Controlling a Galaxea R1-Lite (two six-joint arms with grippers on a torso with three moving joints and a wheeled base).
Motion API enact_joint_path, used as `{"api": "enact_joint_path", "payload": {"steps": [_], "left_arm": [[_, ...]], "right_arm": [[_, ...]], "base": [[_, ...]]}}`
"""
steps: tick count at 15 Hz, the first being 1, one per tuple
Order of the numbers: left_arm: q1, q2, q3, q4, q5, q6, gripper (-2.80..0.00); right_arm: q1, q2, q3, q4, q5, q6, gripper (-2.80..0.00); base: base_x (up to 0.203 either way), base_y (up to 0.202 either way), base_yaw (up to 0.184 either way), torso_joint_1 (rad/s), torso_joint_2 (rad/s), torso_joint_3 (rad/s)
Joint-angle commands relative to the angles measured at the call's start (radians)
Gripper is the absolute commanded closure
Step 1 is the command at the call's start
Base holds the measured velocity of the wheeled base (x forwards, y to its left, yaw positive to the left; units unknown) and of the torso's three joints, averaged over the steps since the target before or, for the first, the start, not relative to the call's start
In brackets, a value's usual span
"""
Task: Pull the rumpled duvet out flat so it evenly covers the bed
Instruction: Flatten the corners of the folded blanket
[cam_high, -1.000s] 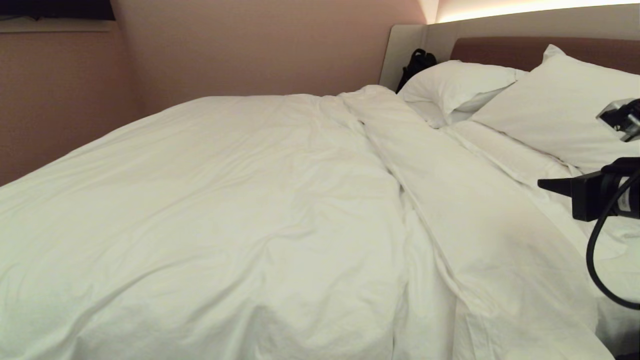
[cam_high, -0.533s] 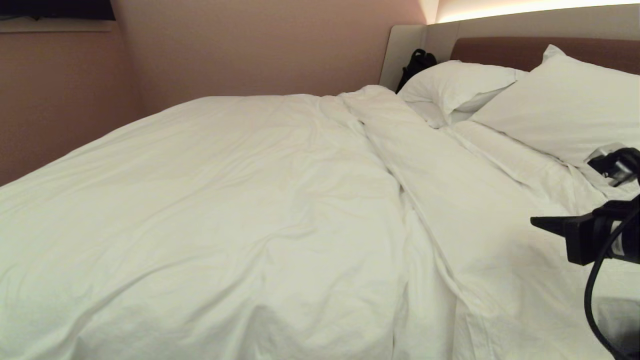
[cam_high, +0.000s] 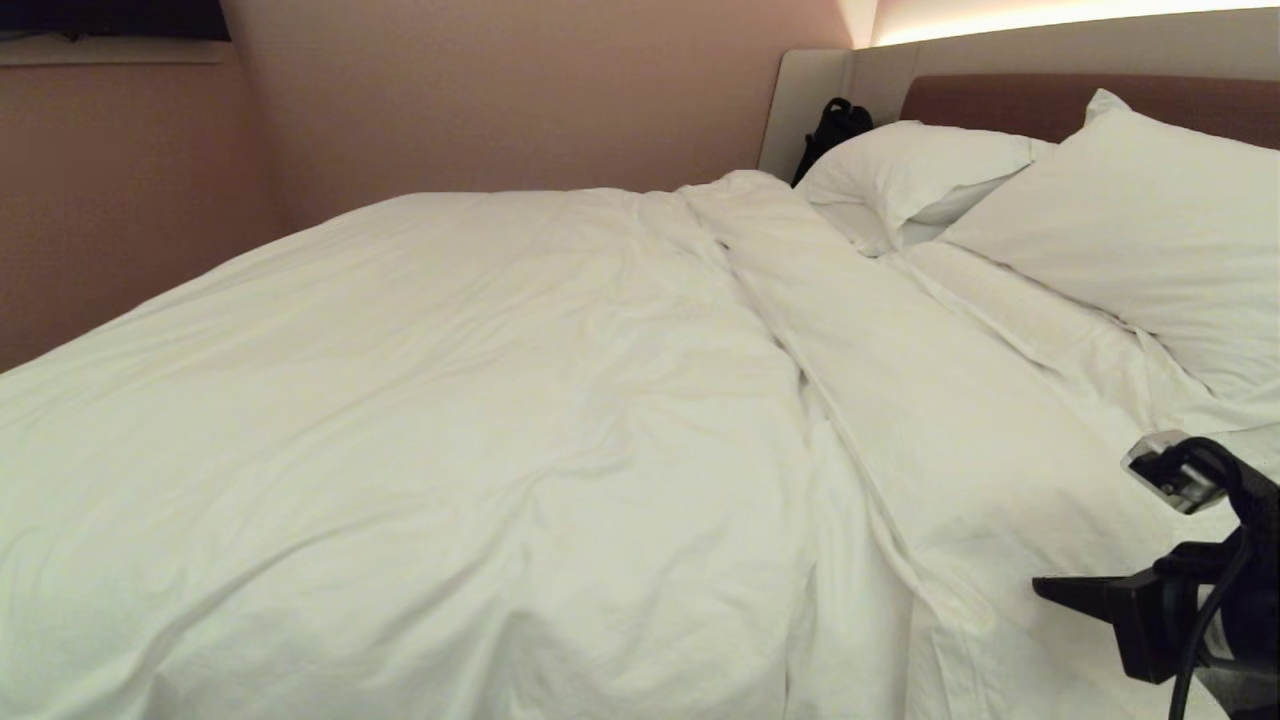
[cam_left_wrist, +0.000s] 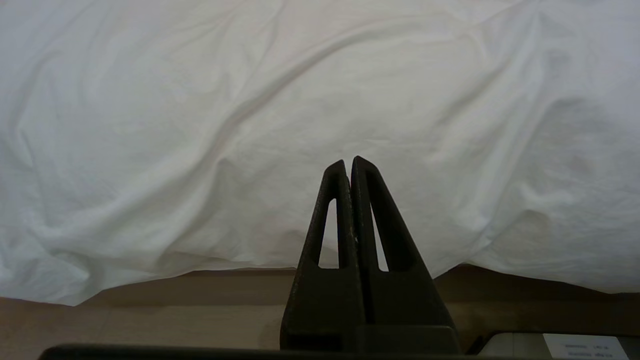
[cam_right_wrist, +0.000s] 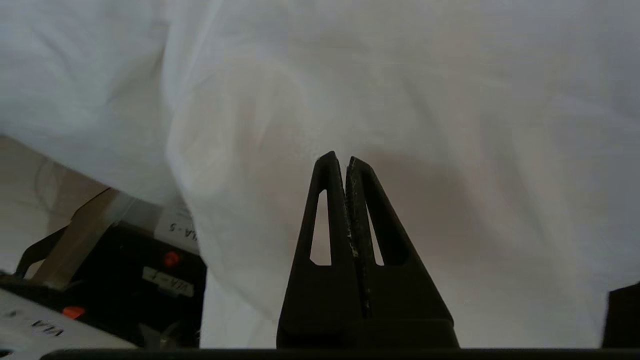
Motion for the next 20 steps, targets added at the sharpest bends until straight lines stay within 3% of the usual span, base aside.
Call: {"api": "enact_joint_path", "payload": {"steps": [1, 3, 11, 20], "left_arm": [[0.001, 0.000, 0.000, 0.001, 0.000, 0.001, 0.00], [0.001, 0.000, 0.000, 0.001, 0.000, -0.001, 0.00], [0.001, 0.000, 0.000, 0.001, 0.000, -0.001, 0.00], [0.001, 0.000, 0.000, 0.001, 0.000, 0.001, 0.00]], "right_arm": [[0.015, -0.002, 0.011, 0.000, 0.008, 0.019, 0.00], [0.040, -0.004, 0.034, 0.000, 0.066, 0.021, 0.00], [0.048, 0.099, 0.062, -0.044, 0.122, 0.019, 0.00], [0.049, 0.549, 0.204, -0.448, 0.072, 0.007, 0.00]], "base": [[0.000, 0.000, 0.000, 0.000, 0.00, 0.000], [0.000, 0.000, 0.000, 0.000, 0.00, 0.000], [0.000, 0.000, 0.000, 0.000, 0.00, 0.000], [0.000, 0.000, 0.000, 0.000, 0.00, 0.000]]}}
